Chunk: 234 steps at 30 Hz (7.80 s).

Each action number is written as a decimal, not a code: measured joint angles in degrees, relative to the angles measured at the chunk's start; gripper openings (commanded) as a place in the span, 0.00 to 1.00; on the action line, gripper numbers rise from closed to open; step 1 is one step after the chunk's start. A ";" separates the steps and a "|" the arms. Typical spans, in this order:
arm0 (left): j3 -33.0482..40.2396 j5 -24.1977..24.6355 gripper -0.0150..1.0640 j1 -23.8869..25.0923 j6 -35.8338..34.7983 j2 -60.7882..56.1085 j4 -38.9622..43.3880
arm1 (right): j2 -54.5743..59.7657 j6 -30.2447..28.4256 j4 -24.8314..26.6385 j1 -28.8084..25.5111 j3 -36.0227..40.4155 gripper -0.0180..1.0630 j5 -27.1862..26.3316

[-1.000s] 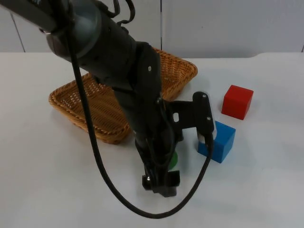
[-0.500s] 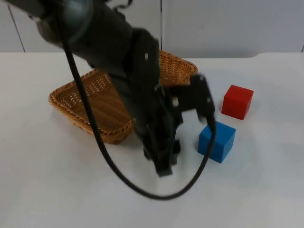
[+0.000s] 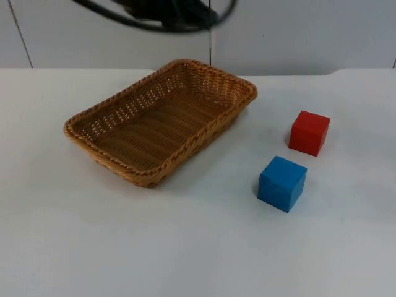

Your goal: Place all geometric objects except the red cube into the basket.

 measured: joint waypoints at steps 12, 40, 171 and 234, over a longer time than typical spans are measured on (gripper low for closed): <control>-1.81 2.33 0.02 5.30 -12.35 11.50 -0.46 | 0.00 0.00 0.00 0.00 0.00 0.98 0.00; -2.53 2.71 0.98 5.30 -12.57 19.25 1.17 | 0.00 0.00 0.00 0.00 0.00 0.98 0.11; 26.19 23.79 0.98 22.17 -31.52 -51.86 17.07 | 63.69 -27.15 21.24 31.08 -37.77 0.17 -35.05; 26.19 25.38 0.98 22.17 -31.48 -51.99 21.11 | 82.95 -7.75 5.79 29.25 -69.23 0.96 -0.61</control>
